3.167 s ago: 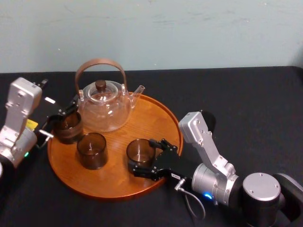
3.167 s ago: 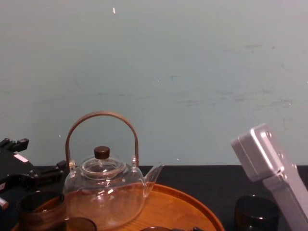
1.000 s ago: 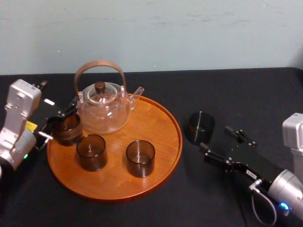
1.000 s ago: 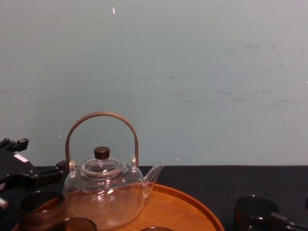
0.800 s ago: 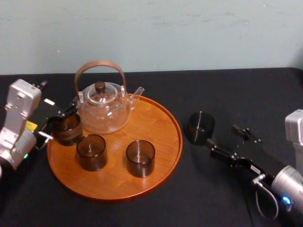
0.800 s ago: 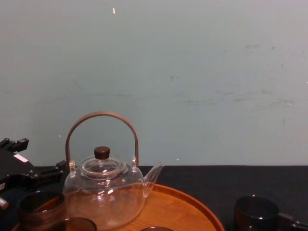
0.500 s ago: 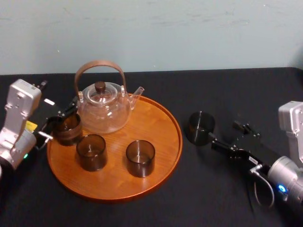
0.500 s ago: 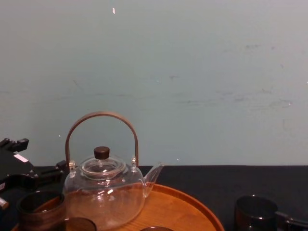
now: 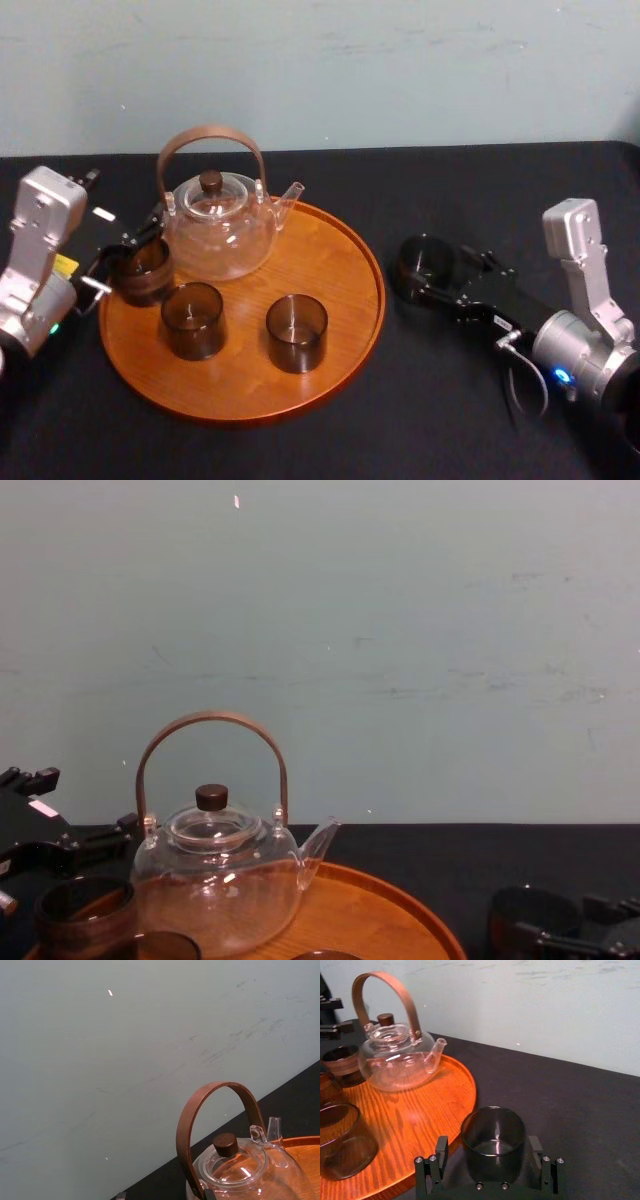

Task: Pick up the glass from the table and place it on the tray.

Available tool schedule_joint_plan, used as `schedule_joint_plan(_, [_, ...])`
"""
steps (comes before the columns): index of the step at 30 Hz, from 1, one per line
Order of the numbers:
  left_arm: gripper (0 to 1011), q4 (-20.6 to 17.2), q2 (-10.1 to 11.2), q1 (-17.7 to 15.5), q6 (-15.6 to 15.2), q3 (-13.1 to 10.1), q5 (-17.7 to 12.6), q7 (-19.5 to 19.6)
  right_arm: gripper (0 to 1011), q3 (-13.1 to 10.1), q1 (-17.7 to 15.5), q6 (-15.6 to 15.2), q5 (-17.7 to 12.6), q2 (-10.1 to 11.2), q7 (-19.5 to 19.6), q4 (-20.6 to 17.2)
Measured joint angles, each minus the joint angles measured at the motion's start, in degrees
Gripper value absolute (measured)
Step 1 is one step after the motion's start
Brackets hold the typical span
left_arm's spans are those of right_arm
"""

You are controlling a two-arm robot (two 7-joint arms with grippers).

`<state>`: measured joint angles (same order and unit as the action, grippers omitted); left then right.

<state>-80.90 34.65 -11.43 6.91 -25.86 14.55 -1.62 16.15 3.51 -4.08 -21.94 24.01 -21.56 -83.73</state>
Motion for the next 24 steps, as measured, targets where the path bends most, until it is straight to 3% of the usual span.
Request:
schedule_joint_plan(9, [1001, 0.0, 0.0, 0.0, 0.0, 0.0, 0.0, 0.0, 1002, 1.4, 1.9, -0.2, 1.0, -0.7, -0.4, 2.1])
schedule_joint_plan(24, [1001, 0.0, 0.0, 0.0, 0.0, 0.0, 0.0, 0.0, 1002, 1.6, 2.5, -0.5, 1.3, -0.9, -0.4, 2.7])
